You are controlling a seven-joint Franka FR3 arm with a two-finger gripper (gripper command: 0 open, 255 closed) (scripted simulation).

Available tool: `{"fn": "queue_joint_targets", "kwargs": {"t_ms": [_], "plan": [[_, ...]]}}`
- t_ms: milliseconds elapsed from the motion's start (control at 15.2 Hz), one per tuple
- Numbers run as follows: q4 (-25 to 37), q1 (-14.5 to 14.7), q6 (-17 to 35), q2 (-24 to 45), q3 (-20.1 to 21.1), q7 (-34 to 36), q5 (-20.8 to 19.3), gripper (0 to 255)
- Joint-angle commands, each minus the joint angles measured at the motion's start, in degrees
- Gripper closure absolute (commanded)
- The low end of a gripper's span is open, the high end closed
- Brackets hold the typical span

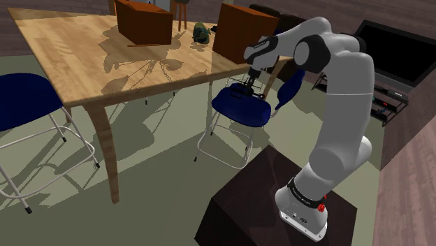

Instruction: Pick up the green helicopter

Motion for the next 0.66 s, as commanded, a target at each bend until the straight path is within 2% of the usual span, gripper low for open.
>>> {"fn": "queue_joint_targets", "kwargs": {"t_ms": [0,594], "plan": [[0.2,0.1,-1.0,-0.9,-0.2,0.1,-0.4,255],[2.2,0.5,-5.4,-3.3,-0.9,0.7,-1.4,255]]}}
